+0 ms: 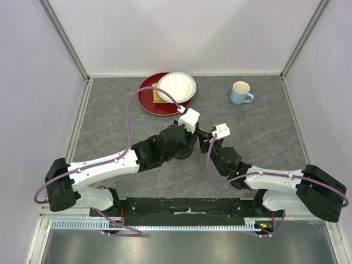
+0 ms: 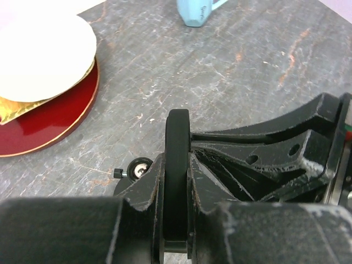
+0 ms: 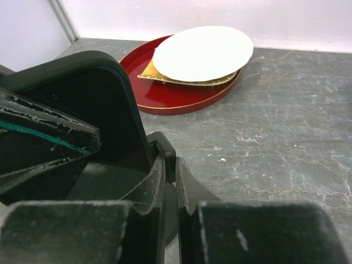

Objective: Place the phone on the phone stand

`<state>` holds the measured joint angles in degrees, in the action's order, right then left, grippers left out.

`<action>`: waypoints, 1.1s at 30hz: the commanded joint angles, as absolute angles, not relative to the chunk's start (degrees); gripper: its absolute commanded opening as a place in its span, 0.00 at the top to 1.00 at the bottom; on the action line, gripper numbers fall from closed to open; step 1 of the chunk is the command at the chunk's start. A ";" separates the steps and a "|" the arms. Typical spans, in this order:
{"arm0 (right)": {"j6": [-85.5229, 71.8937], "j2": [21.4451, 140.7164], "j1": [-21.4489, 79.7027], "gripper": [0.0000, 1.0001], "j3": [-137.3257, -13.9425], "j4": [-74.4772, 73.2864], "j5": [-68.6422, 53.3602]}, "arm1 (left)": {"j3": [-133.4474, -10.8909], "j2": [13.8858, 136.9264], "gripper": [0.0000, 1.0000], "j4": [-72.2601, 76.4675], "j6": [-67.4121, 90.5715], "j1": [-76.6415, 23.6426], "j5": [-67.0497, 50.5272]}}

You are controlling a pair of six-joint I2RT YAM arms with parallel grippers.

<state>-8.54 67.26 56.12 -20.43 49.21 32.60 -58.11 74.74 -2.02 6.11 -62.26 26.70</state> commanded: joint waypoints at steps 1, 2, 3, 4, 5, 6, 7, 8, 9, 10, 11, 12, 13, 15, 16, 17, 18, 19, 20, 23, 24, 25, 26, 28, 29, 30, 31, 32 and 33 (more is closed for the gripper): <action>-6.42 69.25 60.45 1.00 -23.11 49.22 47.36 | -56.95 77.60 0.98 -6.50 6.24 -59.59 59.75; -6.50 69.78 61.08 1.00 -23.20 49.83 47.29 | -57.13 78.30 0.98 -6.59 6.41 -59.59 61.16; -6.94 69.87 61.52 1.00 -23.29 50.09 47.11 | -57.22 78.48 0.98 -6.59 6.42 -59.59 62.91; -7.38 69.87 62.22 1.00 -23.38 50.36 46.94 | -57.30 78.75 0.98 -6.42 6.42 -59.85 63.71; -7.90 70.22 62.57 1.00 -23.38 50.80 46.85 | -57.39 79.36 0.98 -6.42 6.24 -60.03 64.07; -7.91 70.49 63.45 1.00 -23.64 50.71 47.02 | -57.48 79.71 0.98 -6.15 5.81 -60.20 64.51; -7.91 70.75 63.98 1.00 -24.43 50.89 47.11 | -57.65 80.33 0.98 -6.07 5.54 -60.47 64.51; -7.30 71.45 64.51 1.00 -24.61 51.58 46.41 | -57.74 80.68 0.98 -5.98 5.28 -60.56 64.42; -7.21 71.63 65.21 1.00 -24.78 52.11 45.71 | -57.92 81.55 0.98 -6.06 5.19 -60.64 64.25; -7.03 71.89 65.48 1.00 -24.70 52.82 44.83 | -58.01 81.82 0.98 -6.06 5.19 -60.82 64.16; -6.68 72.16 65.74 1.00 -24.70 53.78 43.17 | -58.01 82.09 0.98 -6.15 5.19 -60.91 63.64; -6.51 72.25 66.00 1.00 -24.61 54.22 42.20 | -58.01 82.18 0.98 -6.24 5.19 -60.91 63.28; -6.33 71.81 66.01 1.00 -24.00 55.36 41.23 | -57.92 82.09 0.98 -6.33 5.36 -60.91 63.11; -6.16 70.93 65.92 1.00 -23.56 54.59 40.43 | -57.40 81.22 0.98 -6.77 5.98 -60.91 61.01; -5.37 69.97 65.83 1.00 -23.03 54.49 39.99 | -57.31 80.78 0.98 -6.77 5.98 -60.91 60.13; -4.49 69.35 65.66 1.00 -22.51 54.75 39.38 | -57.13 80.34 0.98 -7.20 5.89 -60.91 57.85; -4.31 68.74 64.78 1.00 -21.46 54.76 38.42 | -56.87 79.90 0.98 -7.38 5.71 -60.91 56.35; -5.09 67.25 63.64 1.00 -21.10 53.54 36.49 | -56.78 78.85 0.98 -7.99 5.63 -60.91 54.95; -6.05 66.54 61.98 1.00 -20.83 52.57 33.69 | -56.95 78.23 0.98 -9.65 5.89 -60.91 51.89; -9.13 64.69 55.30 0.99 -18.90 52.38 21.65 | -57.92 74.81 0.98 -12.38 6.50 -60.91 44.51; -9.92 64.25 52.32 0.98 -18.11 52.38 19.10 | -58.62 73.84 0.98 -13.52 6.42 -60.73 42.30; -10.98 63.46 50.99 0.95 -17.67 52.82 13.94 | -58.97 71.48 0.98 -13.71 5.89 -60.82 39.49; -11.51 63.11 48.71 0.94 -17.32 52.91 11.71 | -59.58 70.24 0.98 -13.80 4.32 -60.82 34.07; -10.73 61.53 47.38 0.87 -16.70 52.82 3.83 | -59.85 67.78 0.98 -13.45 2.82 -60.73 28.85; -10.20 60.91 46.94 0.83 -16.61 52.47 1.34 | -59.94 65.76 0.98 -13.19 0.99 -60.65 23.61; -9.76 60.21 46.15 0.79 -16.70 52.21 -1.64 | -60.20 64.79 0.98 -13.10 0.10 -60.30 20.77; -9.23 58.46 45.79 0.72 -16.79 50.81 -5.59 | -60.29 64.08 0.98 -13.53 -1.57 -60.12 18.13; -8.53 57.40 45.62 0.69 -16.79 50.28 -7.19 | -60.21 62.68 0.98 -13.45 -3.06 -59.94 14.28; -8.53 56.26 44.92 0.64 -16.44 49.75 -8.16 | -60.03 62.06 0.98 -13.53 -3.77 -59.42 12.50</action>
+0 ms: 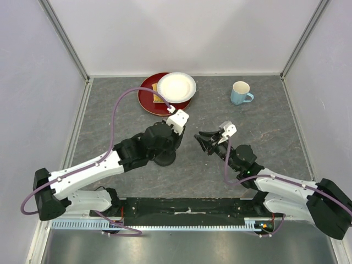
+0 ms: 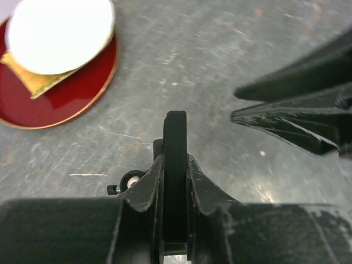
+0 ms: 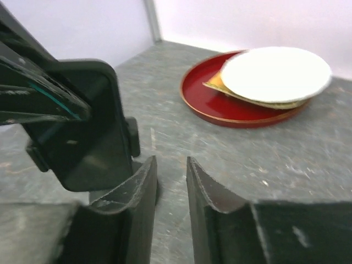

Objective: Place the phone on the phone stand

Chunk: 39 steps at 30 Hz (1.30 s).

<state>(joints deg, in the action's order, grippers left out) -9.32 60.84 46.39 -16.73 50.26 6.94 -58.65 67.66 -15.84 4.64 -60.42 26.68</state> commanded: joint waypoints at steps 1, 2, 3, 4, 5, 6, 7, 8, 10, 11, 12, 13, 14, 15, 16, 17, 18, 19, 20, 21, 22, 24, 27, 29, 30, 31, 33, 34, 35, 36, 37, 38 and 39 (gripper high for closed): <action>-8.53 54.16 44.56 0.56 -16.17 49.66 -9.22 | -59.86 61.53 0.98 -13.71 -4.30 -58.89 10.39; -8.44 53.18 44.04 0.53 -15.91 49.40 -12.53 | -59.77 60.74 0.98 -13.80 -5.09 -58.28 5.15; -8.35 52.39 43.16 0.51 -15.82 49.13 -13.61 | -59.42 59.51 0.98 -13.80 -5.36 -56.71 2.49; -8.52 51.16 42.63 0.45 -15.65 48.70 -14.67 | -59.07 58.72 0.98 -13.45 -5.45 -55.65 0.37; -8.96 50.89 42.19 0.43 -15.64 48.52 -16.50 | -58.63 58.10 0.98 -12.14 -5.36 -54.59 -4.78; -9.23 50.71 41.23 0.41 -15.64 48.60 -17.92 | -57.93 57.31 0.98 -11.52 -5.01 -52.23 -7.10; -9.66 50.80 40.79 0.39 -15.73 49.21 -19.76 | -57.75 57.22 0.98 -10.64 -4.40 -50.90 -11.47; -9.84 51.41 39.91 0.37 -15.91 49.48 -23.78 | -57.57 57.13 0.98 -10.37 -4.31 -49.58 -14.04; -10.63 53.78 39.38 0.31 -17.31 49.66 -27.93 | -57.31 57.39 0.98 -10.28 -5.18 -46.07 -20.79; -10.72 54.92 39.11 0.28 -17.92 49.66 -30.65 | -56.52 57.39 0.98 -10.20 -5.71 -44.92 -23.18; -10.72 57.45 39.11 0.25 -19.32 49.48 -34.94 | -55.90 57.13 0.98 -10.11 -6.32 -42.74 -25.38; -10.72 58.79 39.11 0.17 -20.03 49.22 -37.42 | -54.33 56.35 0.98 -9.85 -7.29 -41.84 -28.45; -10.90 61.76 39.20 0.15 -21.43 49.13 -40.66 | -53.36 55.73 0.98 -8.89 -7.99 -41.05 -29.26; -11.16 63.09 39.11 0.12 -22.05 49.30 -42.00 | -52.13 54.16 0.98 -8.27 -9.65 -40.96 -31.44; -11.34 64.41 39.11 0.12 -22.50 49.65 -42.71 | -49.77 53.27 0.98 -7.48 -10.54 -40.78 -32.86; -11.51 66.69 39.20 0.11 -22.76 50.35 -43.24 | -48.62 52.39 0.98 -6.25 -10.98 -40.43 -34.18; -12.47 67.75 39.20 0.11 -22.76 52.88 -44.03 | -47.56 51.77 0.98 -5.63 -11.77 -40.26 -36.89; -12.83 68.46 39.11 0.11 -22.59 54.30 -44.21 | -45.98 50.72 0.98 -5.36 -12.04 -40.08 -38.31; -13.09 69.60 39.11 0.11 -21.80 57.27 -44.03 | -45.71 50.10 0.98 -6.49 -13.78 -39.99 -40.84; -12.66 69.78 39.11 0.11 -21.62 57.65 -43.51 | -45.62 49.75 0.98 -6.68 -14.15 -39.99 -42.44; -12.22 70.22 39.20 0.11 -21.62 57.57 -43.33 | -45.35 48.96 0.98 -6.77 -14.50 -39.99 -43.06; -11.78 71.10 39.29 0.11 -21.80 58.18 -43.16 | -44.74 48.17 0.98 -6.94 -15.90 -39.99 -44.64; -11.86 73.03 39.29 0.11 -22.85 59.76 -43.94 | -43.51 46.85 0.98 -6.42 -16.96 -39.90 -45.35; -11.52 74.35 39.81 0.13 -24.17 59.68 -45.00 | -43.24 46.76 0.98 -6.06 -17.05 -39.90 -45.53; -11.08 74.79 40.16 0.14 -24.60 59.07 -45.26 | -43.42 46.93 0.98 -6.24 -17.22 -39.90 -45.96; -10.38 75.58 40.69 0.16 -25.31 58.45 -45.35 | -43.50 47.02 0.98 -6.24 -17.23 -39.82 -45.97; -10.20 76.11 41.22 0.20 -25.40 58.53 -45.35 | -43.51 47.28 0.98 -5.98 -17.05 -39.64 -46.14; -10.37 76.55 41.74 0.21 -25.49 58.97 -45.61 | -43.51 47.37 0.98 -5.80 -17.05 -39.46 -46.23; -10.55 76.81 41.84 0.22 -25.66 59.41 -45.88 | -43.51 47.46 0.98 -5.63 -16.88 -39.46 -46.40; -10.63 77.08 42.10 0.23 -25.84 59.59 -46.05 | -43.59 47.63 0.98 -5.54 -16.88 -39.38 -46.93; -10.63 77.86 42.80 0.24 -26.27 59.76 -46.05 | -43.59 47.81 0.98 -5.54 -16.87 -39.38 -47.02; -10.55 78.31 42.98 0.30 -26.54 59.50 -46.40 | -43.68 47.90 0.98 -5.54 -16.87 -39.29 -47.02; -10.37 78.83 43.15 0.33 -26.80 59.24 -46.49 | -43.68 47.90 0.98 -5.62 -16.79 -39.29 -46.85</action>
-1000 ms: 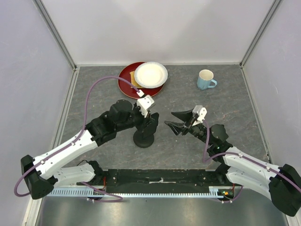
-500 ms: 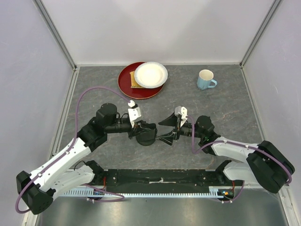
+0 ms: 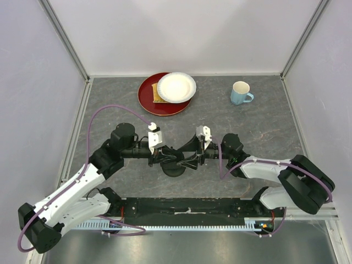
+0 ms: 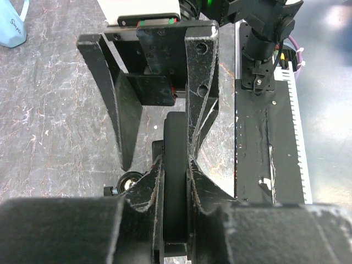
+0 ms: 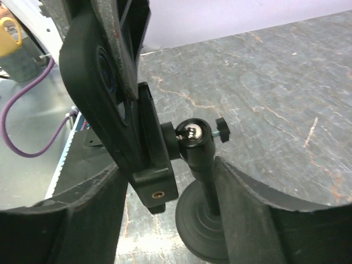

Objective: Place the phone on the phone stand

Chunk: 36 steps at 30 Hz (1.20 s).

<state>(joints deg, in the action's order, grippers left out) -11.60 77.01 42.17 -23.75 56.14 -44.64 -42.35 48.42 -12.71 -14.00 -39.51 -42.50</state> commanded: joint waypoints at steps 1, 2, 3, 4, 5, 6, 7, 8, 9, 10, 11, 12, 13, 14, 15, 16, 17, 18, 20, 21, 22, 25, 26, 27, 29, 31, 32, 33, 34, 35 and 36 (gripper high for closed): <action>-10.37 79.53 43.33 0.35 -27.07 59.15 -46.67 | -43.77 47.99 0.98 -5.36 -16.79 -39.11 -46.76; -10.46 79.71 43.42 0.39 -26.98 59.32 -46.67 | -43.68 47.90 0.98 -5.27 -16.79 -39.11 -46.76; -10.55 79.72 43.42 0.40 -26.98 59.41 -46.67 | -43.51 47.81 0.98 -4.93 -16.61 -39.02 -46.76; -10.55 79.80 43.59 0.41 -26.98 59.41 -46.67 | -43.33 47.55 0.98 -4.83 -16.61 -39.02 -46.93; -10.63 79.80 43.68 0.43 -26.98 59.41 -46.76 | -43.24 47.55 0.98 -4.57 -16.52 -39.02 -46.85; -10.63 79.80 43.77 0.45 -26.98 59.33 -46.58 | -43.16 47.55 0.98 -4.48 -16.52 -39.02 -46.76; -10.63 79.80 43.86 0.50 -26.98 59.33 -46.41 | -43.15 47.55 0.98 -4.40 -16.44 -39.02 -46.67; -10.63 79.80 43.94 0.64 -27.07 59.07 -46.15 | -43.07 47.72 0.98 -4.05 -16.26 -39.02 -46.41; -10.98 79.80 44.21 0.73 -27.59 58.80 -45.62 | -42.89 47.90 0.98 -3.61 -15.74 -39.02 -44.75; -11.33 80.07 44.21 1.00 -28.12 57.58 -45.09 | -42.72 48.16 0.98 -2.99 -15.04 -39.02 -43.34; -12.03 80.24 44.38 1.00 -28.65 57.05 -43.96 | -41.84 48.16 0.98 -0.55 -12.94 -39.02 -38.63; -12.48 80.42 45.60 1.00 -28.57 57.22 -39.68 | -41.23 48.25 0.98 1.65 -11.35 -39.11 -35.02; -11.52 79.81 46.75 1.00 -28.13 56.96 -35.64 | -40.61 48.34 0.98 3.50 -10.12 -39.11 -31.24; -10.82 78.93 48.15 1.00 -27.69 55.65 -29.77 | -39.65 48.60 0.98 4.91 -8.72 -39.20 -23.89; -9.85 77.53 51.56 1.00 -27.25 53.63 -21.53 | -39.20 48.78 0.98 6.75 -8.27 -39.29 -20.60; -8.28 74.47 53.42 1.00 -26.64 51.87 -7.44 | -38.94 49.04 0.98 7.03 -8.35 -39.81 -17.87; -8.26 72.62 55.35 1.00 -25.93 51.59 -0.25 | -38.85 49.22 0.98 7.03 -9.92 -40.16 -14.54; -7.91 70.77 58.50 1.00 -23.75 52.72 5.22 | -38.59 49.31 0.98 7.29 -10.19 -40.43 -13.37; -6.95 66.37 61.77 1.00 -22.42 54.75 16.98 | -37.54 48.52 0.98 8.52 -9.85 -40.43 -13.62; -6.51 66.01 64.14 1.00 -22.24 54.84 18.88 | -37.01 48.43 0.98 9.83 -9.84 -40.52 -14.67; -6.33 66.35 64.68 1.00 -22.24 55.71 20.38 | -36.65 48.34 0.98 10.37 -9.50 -40.52 -15.72; -5.98 68.90 65.39 1.00 -23.03 57.48 17.68 | -37.00 49.48 0.98 10.11 -8.88 -40.52 -18.19; -5.72 69.25 65.39 1.00 -23.11 58.09 14.71 | -37.26 49.74 0.98 10.02 -8.88 -40.43 -18.54; -5.36 69.52 65.39 1.00 -23.81 57.23 13.46 | -37.35 50.09 0.98 10.02 -8.79 -40.43 -18.81; -3.97 69.17 65.22 1.00 -23.65 56.34 9.87 | -37.35 50.10 0.98 9.93 -8.88 -40.52 -19.25; -2.38 67.25 64.78 0.48 -22.25 55.72 8.88 | -37.18 49.83 0.98 9.84 -9.05 -40.52 -19.86; -1.33 65.93 63.30 0.36 -20.15 55.46 7.83 | -37.18 49.75 0.98 9.76 -9.40 -40.43 -20.21; -1.49 62.52 62.06 0.24 -18.91 54.94 7.74 | -37.18 49.57 0.98 9.58 -9.58 -40.52 -20.48; -2.10 60.32 60.66 0.20 -17.50 55.02 7.30 | -37.44 49.66 0.98 9.15 -9.49 -40.43 -20.48; -3.94 55.77 57.16 0.16 -14.53 55.28 6.95 | -37.53 49.66 0.98 8.88 -9.58 -40.52 -20.57; -5.26 53.55 55.48 0.11 -13.20 55.72 6.86 | -37.70 49.66 0.98 8.62 -9.75 -40.43 -20.48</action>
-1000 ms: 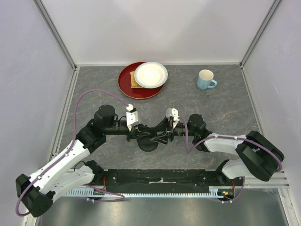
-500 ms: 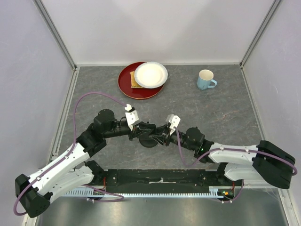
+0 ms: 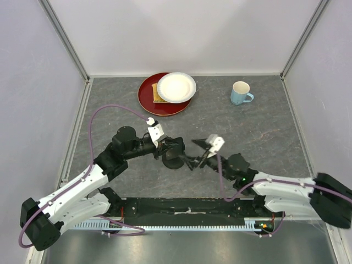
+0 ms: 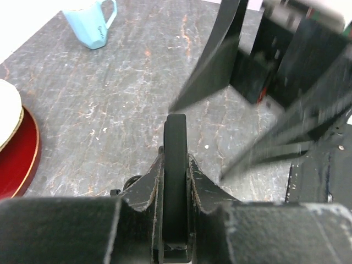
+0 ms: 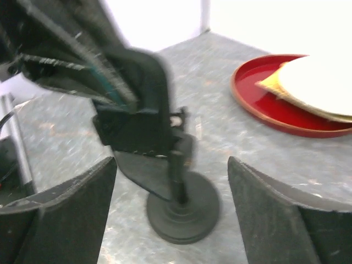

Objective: Place the phone on the phone stand

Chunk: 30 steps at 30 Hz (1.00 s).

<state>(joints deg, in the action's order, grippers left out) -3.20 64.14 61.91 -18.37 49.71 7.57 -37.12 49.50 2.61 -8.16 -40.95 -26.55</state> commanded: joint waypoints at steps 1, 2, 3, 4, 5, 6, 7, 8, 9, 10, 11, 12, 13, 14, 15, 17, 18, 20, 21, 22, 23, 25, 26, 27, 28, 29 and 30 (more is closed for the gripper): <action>-5.88 51.35 53.89 0.09 -11.97 55.98 7.03 | -37.71 49.57 0.98 8.70 -9.84 -40.43 -20.22; -6.50 47.41 51.44 0.08 -9.52 55.99 7.81 | -37.79 49.57 0.98 8.53 -9.84 -40.52 -20.04; -7.98 45.72 50.55 0.06 -8.45 56.16 11.74 | -37.88 49.48 0.98 8.44 -9.84 -40.52 -19.87; -8.52 44.31 50.02 0.05 -7.39 56.34 14.39 | -37.79 49.48 0.98 8.44 -9.76 -40.52 -19.86; -9.22 42.38 49.14 0.04 -5.90 56.42 16.59 | -37.79 49.48 0.98 8.35 -9.93 -40.52 -19.78; -10.27 42.02 48.78 0.03 -5.54 56.08 20.70 | -37.88 49.31 0.98 8.35 -9.76 -40.43 -19.60; -10.98 42.01 48.52 0.02 -5.36 55.73 21.61 | -37.97 49.48 0.98 8.26 -9.84 -40.43 -19.34; -11.07 43.14 47.73 0.02 -5.45 55.72 21.01 | -37.97 49.48 0.98 8.17 -9.76 -40.52 -19.34; -11.07 44.02 47.55 0.02 -5.80 56.07 19.61 | -37.97 49.48 0.98 8.17 -9.76 -40.43 -19.16; -11.68 45.25 47.37 0.02 -6.32 56.25 17.25 | -38.06 49.48 0.98 8.17 -9.58 -40.43 -18.73; -11.78 48.05 47.37 0.02 -7.63 56.34 16.10 | -38.06 49.57 0.98 8.17 -9.32 -40.43 -18.29; -11.95 49.47 47.37 0.02 -8.34 56.34 15.21 | -38.23 49.74 0.98 8.09 -8.36 -40.52 -17.59; -12.30 50.87 47.37 0.02 -9.05 56.34 14.42 | -38.75 49.92 0.98 7.91 -7.83 -40.43 -15.84; -12.48 53.32 47.37 0.02 -10.01 56.16 14.24 | -39.11 50.44 0.98 7.48 -7.39 -40.52 -14.95; -12.57 54.13 47.29 0.02 -10.37 56.16 13.98 | -39.46 50.71 0.98 6.86 -6.34 -40.52 -13.98; -12.57 55.19 47.29 0.02 -10.72 56.08 13.54 | -40.51 51.24 0.98 6.42 -4.75 -40.43 -10.74; -12.66 55.20 47.29 0.02 -10.81 56.07 13.80 | -41.13 51.59 0.98 6.15 -3.01 -40.43 -8.63; -12.66 54.76 47.02 0.02 -10.64 55.55 14.41 | -41.83 51.94 0.98 5.80 -0.54 -40.52 -5.73; -12.57 54.76 46.93 0.02 -10.72 55.37 14.68 | -42.79 52.38 0.98 5.19 3.48 -40.43 -2.06; -12.57 54.76 46.85 0.02 -10.64 55.20 15.03 | -43.76 52.56 0.98 2.92 5.34 -40.43 -0.19; -12.66 54.76 46.76 0.02 -10.63 54.93 15.64 | -44.90 52.82 0.98 0.81 9.19 -40.43 2.43; -12.74 55.19 46.58 0.02 -10.90 54.76 15.91 | -48.59 53.00 0.98 -6.37 12.82 -40.52 11.04; -12.83 55.37 46.58 0.02 -10.99 54.41 15.91 | -49.65 52.91 0.98 -8.50 15.96 -40.43 14.21; -13.01 55.46 46.50 0.02 -11.16 54.32 15.65 | -51.75 52.74 0.98 -10.70 17.74 -40.43 21.29; -13.09 55.81 46.41 0.02 -11.51 54.14 15.38 | -52.90 52.56 0.98 -13.51 19.75 -40.52 25.10; -13.27 55.90 46.41 0.02 -11.60 54.05 15.21 | -54.04 52.56 0.98 -18.67 23.43 -40.52 28.70; -13.36 56.07 46.41 0.02 -11.69 54.05 15.03 | -56.49 52.73 0.98 -22.03 25.64 -40.52 35.18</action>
